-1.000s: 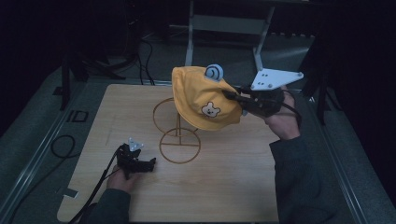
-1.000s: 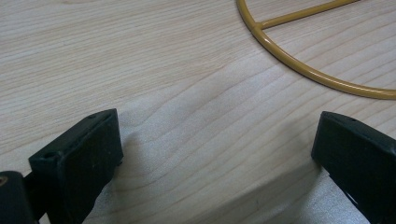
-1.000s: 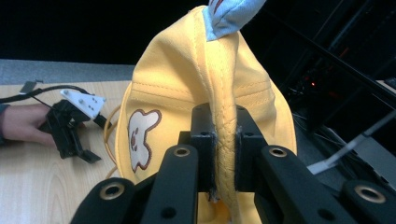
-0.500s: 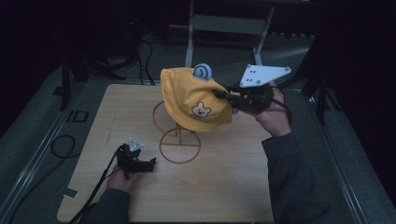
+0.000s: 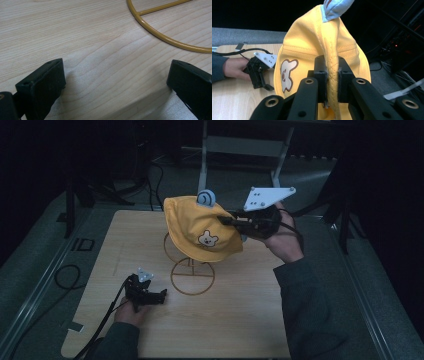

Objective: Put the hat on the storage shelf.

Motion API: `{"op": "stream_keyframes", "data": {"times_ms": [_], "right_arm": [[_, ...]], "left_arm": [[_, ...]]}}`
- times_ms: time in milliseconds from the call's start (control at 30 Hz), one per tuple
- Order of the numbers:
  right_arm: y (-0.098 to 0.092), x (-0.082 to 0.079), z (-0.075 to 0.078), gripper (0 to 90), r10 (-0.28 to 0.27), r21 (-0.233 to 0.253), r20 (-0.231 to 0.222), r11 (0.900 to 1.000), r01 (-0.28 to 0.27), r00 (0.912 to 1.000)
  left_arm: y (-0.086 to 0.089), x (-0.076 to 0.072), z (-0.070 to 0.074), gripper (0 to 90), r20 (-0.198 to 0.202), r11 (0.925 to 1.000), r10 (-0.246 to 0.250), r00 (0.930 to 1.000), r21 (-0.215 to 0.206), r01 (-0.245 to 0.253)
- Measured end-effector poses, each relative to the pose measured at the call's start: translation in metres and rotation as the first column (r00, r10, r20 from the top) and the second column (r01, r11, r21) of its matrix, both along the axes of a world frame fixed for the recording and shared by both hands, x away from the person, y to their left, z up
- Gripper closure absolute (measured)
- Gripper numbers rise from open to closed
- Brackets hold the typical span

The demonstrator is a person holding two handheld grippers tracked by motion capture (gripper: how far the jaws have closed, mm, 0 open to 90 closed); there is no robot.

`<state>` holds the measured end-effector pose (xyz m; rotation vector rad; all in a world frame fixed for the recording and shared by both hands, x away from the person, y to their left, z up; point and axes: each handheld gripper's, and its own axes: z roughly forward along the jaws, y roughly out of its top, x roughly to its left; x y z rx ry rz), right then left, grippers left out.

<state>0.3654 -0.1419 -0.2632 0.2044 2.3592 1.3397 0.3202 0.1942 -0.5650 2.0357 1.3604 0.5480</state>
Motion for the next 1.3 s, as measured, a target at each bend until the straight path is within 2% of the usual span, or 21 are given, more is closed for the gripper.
{"op": "stream_keyframes", "data": {"times_ms": [200,633,900,967,1133,1300], "right_arm": [[0.015,0.007,0.0,81.3,0.005,-0.028,-0.008,1.0,-0.005,1.0],[0.046,0.026,-0.004,79.7,-0.001,-0.095,-0.054,0.995,-0.005,0.9985],[0.059,0.033,-0.006,79.6,-0.01,-0.107,-0.077,0.994,0.002,0.997],[0.067,0.037,-0.009,78.8,-0.006,-0.123,-0.09,0.992,-0.005,0.9959],[0.079,0.043,-0.015,78.6,-0.037,-0.158,-0.09,0.987,0.022,0.9952],[0.088,0.047,-0.019,78.6,-0.061,-0.154,-0.081,0.987,0.048,0.9948]], "left_arm": [[0.0,0.0,0.0,1.9,0.0,1.0,0.0,1.0,0.0,0.0],[0.0,0.0,0.0,1.9,-0.001,1.0,0.001,1.0,-0.002,-0.001],[0.0,0.0,0.0,1.9,-0.003,1.0,0.001,1.0,-0.002,-0.001],[0.0,0.0,0.0,1.9,-0.001,1.0,0.001,1.0,-0.002,-0.001],[0.0,0.0,0.0,1.9,-0.001,1.0,0.002,1.0,-0.002,-0.002],[0.0,0.0,0.0,1.9,-0.002,1.0,0.001,1.0,-0.002,-0.001]]}}
